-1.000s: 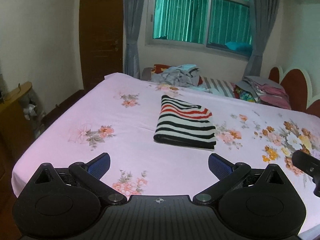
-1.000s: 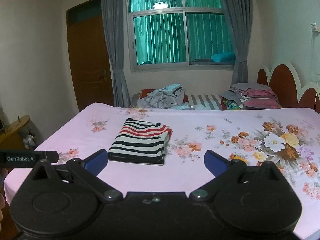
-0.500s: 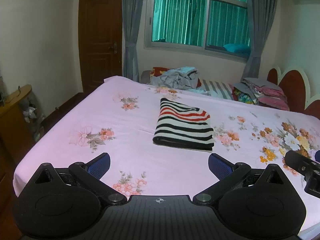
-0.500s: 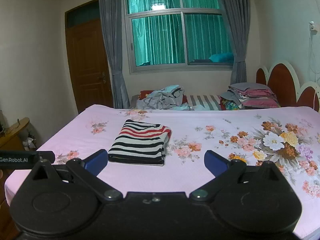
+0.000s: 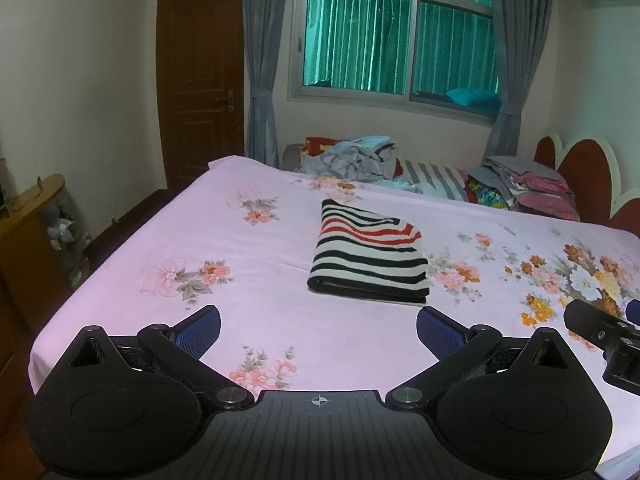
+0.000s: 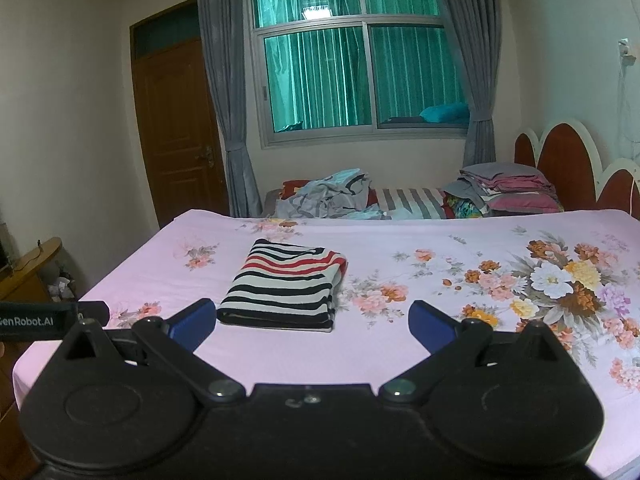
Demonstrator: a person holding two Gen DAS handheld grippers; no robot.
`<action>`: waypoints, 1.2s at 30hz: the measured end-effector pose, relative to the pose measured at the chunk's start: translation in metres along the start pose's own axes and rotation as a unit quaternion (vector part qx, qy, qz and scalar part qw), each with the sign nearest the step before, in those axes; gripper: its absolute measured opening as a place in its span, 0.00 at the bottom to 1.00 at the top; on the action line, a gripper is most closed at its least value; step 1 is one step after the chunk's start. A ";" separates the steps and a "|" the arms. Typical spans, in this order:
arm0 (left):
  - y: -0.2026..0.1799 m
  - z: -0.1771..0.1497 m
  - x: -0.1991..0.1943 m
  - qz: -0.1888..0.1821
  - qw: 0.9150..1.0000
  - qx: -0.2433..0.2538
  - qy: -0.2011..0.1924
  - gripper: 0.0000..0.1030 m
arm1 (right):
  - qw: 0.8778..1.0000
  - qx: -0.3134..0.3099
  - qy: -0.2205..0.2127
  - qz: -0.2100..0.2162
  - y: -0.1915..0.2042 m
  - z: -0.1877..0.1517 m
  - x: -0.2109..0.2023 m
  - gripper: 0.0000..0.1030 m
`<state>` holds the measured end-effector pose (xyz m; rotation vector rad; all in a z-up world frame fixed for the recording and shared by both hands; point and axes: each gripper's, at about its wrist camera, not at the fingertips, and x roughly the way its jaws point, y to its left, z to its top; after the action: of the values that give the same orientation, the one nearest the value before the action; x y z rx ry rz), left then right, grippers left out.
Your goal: Fold small clothes
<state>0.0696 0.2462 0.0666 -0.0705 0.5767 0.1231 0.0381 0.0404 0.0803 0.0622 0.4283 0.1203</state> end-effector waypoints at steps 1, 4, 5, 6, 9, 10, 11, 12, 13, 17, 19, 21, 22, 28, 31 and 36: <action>0.000 0.000 0.000 0.000 1.000 0.000 0.000 1.00 | 1.000 0.000 0.001 0.000 0.000 0.000 0.000 1.00; 0.000 0.000 0.000 0.000 1.000 0.000 0.000 1.00 | 1.000 0.000 0.001 0.000 0.001 0.000 0.002 1.00; 0.000 0.000 0.000 -0.001 1.000 0.000 0.001 1.00 | 1.000 0.000 0.001 0.000 0.001 0.000 0.001 1.00; 0.000 0.000 0.000 -0.001 1.000 0.000 0.001 1.00 | 1.000 0.001 0.002 -0.001 0.002 0.000 0.002 1.00; 0.000 0.000 0.001 -0.001 1.000 0.000 0.001 1.00 | 1.000 0.002 0.003 -0.001 0.002 0.000 0.004 1.00; 0.000 0.000 0.001 -0.001 1.000 0.000 0.001 1.00 | 1.000 0.002 0.003 -0.002 0.002 0.000 0.005 1.00; -0.001 0.000 0.001 -0.001 1.000 0.000 0.002 1.00 | 1.000 0.002 0.003 -0.002 0.002 0.000 0.005 1.00; -0.001 0.000 0.000 -0.001 1.000 0.000 0.001 1.00 | 1.000 0.002 0.004 -0.001 0.001 0.000 0.006 1.00; -0.001 0.000 0.000 0.000 1.000 0.001 0.000 1.00 | 1.000 0.003 0.003 0.000 0.001 0.000 0.006 1.00; -0.003 0.000 0.001 0.001 1.000 0.002 -0.001 1.00 | 1.000 0.002 0.003 -0.001 0.001 0.000 0.006 1.00; -0.003 0.001 0.001 0.001 1.000 0.002 0.000 1.00 | 1.000 0.003 0.003 0.000 0.000 0.000 0.007 1.00; -0.003 0.000 0.001 0.001 1.000 0.002 -0.001 1.00 | 1.000 0.003 0.004 0.000 0.000 0.000 0.006 1.00; -0.003 0.000 0.001 0.001 1.000 0.003 -0.001 1.00 | 1.000 0.003 0.004 0.000 0.000 0.000 0.007 1.00; -0.006 0.002 0.003 0.002 1.000 0.003 0.000 1.00 | 1.000 0.003 0.005 0.003 0.000 0.001 0.009 1.00; -0.006 0.002 0.003 0.002 1.000 0.002 0.001 1.00 | 1.000 0.004 0.006 0.003 0.000 0.001 0.010 1.00; -0.006 0.002 0.004 0.001 1.000 0.003 0.002 1.00 | 1.000 0.005 0.007 0.004 -0.001 0.001 0.011 1.00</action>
<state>0.0747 0.2403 0.0664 -0.0637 0.5805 0.1226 0.0486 0.0413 0.0766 0.0725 0.4418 0.1272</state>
